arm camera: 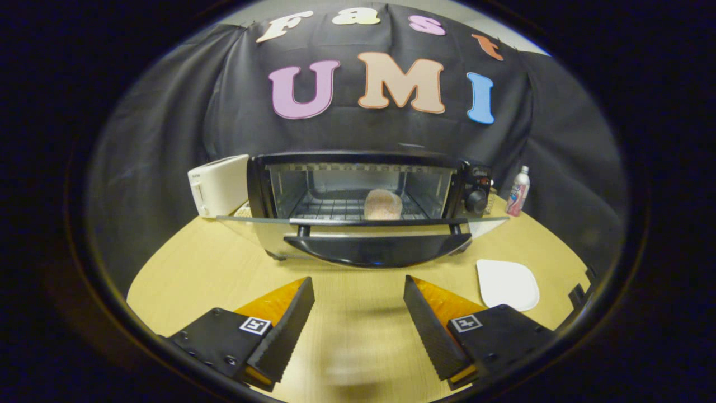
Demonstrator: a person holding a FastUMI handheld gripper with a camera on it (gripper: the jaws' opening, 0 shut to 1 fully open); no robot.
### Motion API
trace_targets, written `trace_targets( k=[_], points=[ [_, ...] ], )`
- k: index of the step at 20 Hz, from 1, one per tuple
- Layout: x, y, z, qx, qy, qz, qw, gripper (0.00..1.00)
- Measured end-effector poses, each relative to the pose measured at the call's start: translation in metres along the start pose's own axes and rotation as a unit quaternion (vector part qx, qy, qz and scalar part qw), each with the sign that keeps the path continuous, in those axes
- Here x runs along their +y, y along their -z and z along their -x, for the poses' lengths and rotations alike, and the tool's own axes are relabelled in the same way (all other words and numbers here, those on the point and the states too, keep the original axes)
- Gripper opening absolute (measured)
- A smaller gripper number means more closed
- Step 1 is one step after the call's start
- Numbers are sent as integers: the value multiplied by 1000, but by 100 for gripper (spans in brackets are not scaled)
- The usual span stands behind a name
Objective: Open the toaster oven, put the food inside, and close the toaster oven door.
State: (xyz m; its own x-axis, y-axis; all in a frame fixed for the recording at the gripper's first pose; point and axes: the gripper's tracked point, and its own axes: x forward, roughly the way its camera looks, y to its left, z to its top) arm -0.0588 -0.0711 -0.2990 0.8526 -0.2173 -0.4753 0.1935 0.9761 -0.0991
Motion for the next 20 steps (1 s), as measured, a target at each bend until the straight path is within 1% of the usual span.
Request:
trace_targets(
  k=[5,11,12,15,16,18,20],
  points=[
    [5,-31,-15,-15,-5,-3,1000,100],
    [3,-70,-24,-43,-5,13,999,100],
    [1,-79,-23,-53,-3,20,998,100],
    [-14,-99,-9,-68,26,49,996,100],
    [-16,-105,-2,-71,30,53,996,100],
    [-10,-122,11,-87,19,44,995,100],
    [5,-138,20,-102,-14,27,994,100]
  ],
)
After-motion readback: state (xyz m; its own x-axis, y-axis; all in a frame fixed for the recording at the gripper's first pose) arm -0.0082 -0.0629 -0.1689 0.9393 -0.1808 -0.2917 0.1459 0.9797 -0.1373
